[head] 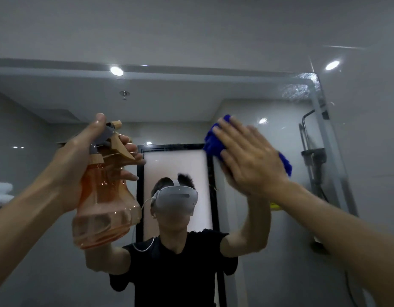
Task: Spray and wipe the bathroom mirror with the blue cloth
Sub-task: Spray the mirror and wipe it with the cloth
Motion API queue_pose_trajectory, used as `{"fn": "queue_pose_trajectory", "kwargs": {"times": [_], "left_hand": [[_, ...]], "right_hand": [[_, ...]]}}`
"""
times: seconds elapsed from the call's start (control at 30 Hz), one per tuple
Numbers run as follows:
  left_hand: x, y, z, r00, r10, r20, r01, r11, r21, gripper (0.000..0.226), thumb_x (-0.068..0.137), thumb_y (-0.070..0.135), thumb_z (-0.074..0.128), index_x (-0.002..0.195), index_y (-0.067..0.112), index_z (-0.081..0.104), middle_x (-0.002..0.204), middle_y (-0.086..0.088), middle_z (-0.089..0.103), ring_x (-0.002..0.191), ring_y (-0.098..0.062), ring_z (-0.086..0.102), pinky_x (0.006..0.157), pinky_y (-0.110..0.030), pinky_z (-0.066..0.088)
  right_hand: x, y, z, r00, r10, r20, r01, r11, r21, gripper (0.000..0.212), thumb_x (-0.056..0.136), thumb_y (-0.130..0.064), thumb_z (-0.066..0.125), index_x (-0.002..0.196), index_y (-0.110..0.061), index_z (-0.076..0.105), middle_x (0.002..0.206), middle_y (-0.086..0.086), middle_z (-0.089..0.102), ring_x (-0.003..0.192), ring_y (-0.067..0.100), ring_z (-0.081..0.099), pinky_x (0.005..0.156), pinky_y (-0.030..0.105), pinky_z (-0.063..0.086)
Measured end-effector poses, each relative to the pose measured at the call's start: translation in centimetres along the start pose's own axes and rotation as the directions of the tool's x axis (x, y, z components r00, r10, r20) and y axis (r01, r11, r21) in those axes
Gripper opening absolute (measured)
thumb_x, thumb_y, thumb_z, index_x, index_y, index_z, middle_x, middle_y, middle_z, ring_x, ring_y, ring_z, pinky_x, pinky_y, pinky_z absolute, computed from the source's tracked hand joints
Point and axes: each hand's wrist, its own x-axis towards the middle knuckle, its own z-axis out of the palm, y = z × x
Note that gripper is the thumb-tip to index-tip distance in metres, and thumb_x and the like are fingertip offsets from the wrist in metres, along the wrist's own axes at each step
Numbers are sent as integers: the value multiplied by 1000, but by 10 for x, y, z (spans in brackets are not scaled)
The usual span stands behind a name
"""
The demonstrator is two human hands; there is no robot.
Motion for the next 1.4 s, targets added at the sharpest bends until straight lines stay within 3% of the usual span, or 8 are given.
{"fn": "queue_pose_trajectory", "kwargs": {"times": [0.13, 0.23, 0.47, 0.63, 0.87, 1.03, 1.2, 1.4], "left_hand": [[2, 10, -10, 1000, 0, 15, 0, 1000, -8, 60, 85, 62, 55, 107, 8, 66, 105, -14, 74, 99, -33, 72, 69, -42, 61], [1, 18, -20, 1000, 6, 26, -6, 1000, 1, 58, 84, 62, 55, 106, 10, 68, 106, -13, 74, 96, -31, 73, 74, -43, 60], [-2, 22, -32, 997, 75, -28, -74, 997, 19, 46, 85, 57, 54, 97, 14, 69, 89, -7, 77, 81, -23, 76, 60, -39, 61], [-5, 22, -34, 999, 21, -39, -20, 999, 26, 59, 81, 62, 55, 105, 10, 67, 95, -11, 77, 84, -25, 75, 67, -43, 62], [-9, 19, -34, 1000, -15, 0, 15, 999, 47, 59, 86, 62, 52, 105, 8, 67, 98, -13, 76, 86, -29, 75, 67, -42, 62], [-8, 19, -34, 1000, 22, 10, -23, 997, 69, 59, 87, 61, 50, 106, 7, 66, 98, -13, 76, 88, -29, 75, 77, -46, 59], [-7, 12, -33, 1000, 31, -1, -31, 998, 53, 58, 86, 61, 52, 104, 7, 67, 98, -13, 75, 87, -28, 75, 84, -48, 56], [-9, 4, -38, 999, 33, -29, -32, 999, 38, 58, 87, 59, 51, 101, 5, 67, 94, -15, 75, 82, -29, 75, 68, -47, 59]], "right_hand": [[73, 37, 9, 919, 392, -43, -391, 920, 34, 50, 106, -30, 30, 152, -14, 37, 160, 4, 36, 151, 23, 25, 120, 48, 26], [142, 30, 21, 869, 494, -25, -494, 869, 2, 51, 105, -30, 26, 154, -17, 30, 162, 1, 30, 151, 24, 21, 119, 46, 24], [158, -116, 31, 996, 90, 25, -92, 992, 83, 53, 106, -29, 31, 157, -17, 25, 164, 0, 25, 154, 19, 14, 125, 43, 12], [71, -123, 27, 990, -136, 33, 136, 991, 0, 54, 107, -38, 30, 157, -19, 27, 165, 3, 23, 154, 20, 13, 125, 46, 12], [23, -33, 8, 998, 32, -63, -30, 999, 33, 50, 102, -36, 48, 149, -21, 46, 158, 2, 39, 150, 20, 29, 119, 48, 28], [74, 41, 8, 928, 368, -47, -371, 928, -48, 52, 104, -38, 30, 152, -19, 37, 161, 10, 31, 148, 29, 28, 120, 50, 25], [149, 29, 29, 814, 574, -85, -580, 813, -60, 55, 108, -34, 22, 158, -13, 19, 164, 10, 22, 152, 29, 17, 121, 46, 18], [156, -77, 34, 987, 161, 9, -161, 987, 6, 56, 107, -30, 25, 159, -13, 16, 167, 1, 17, 155, 20, 11, 125, 44, 11]]}}
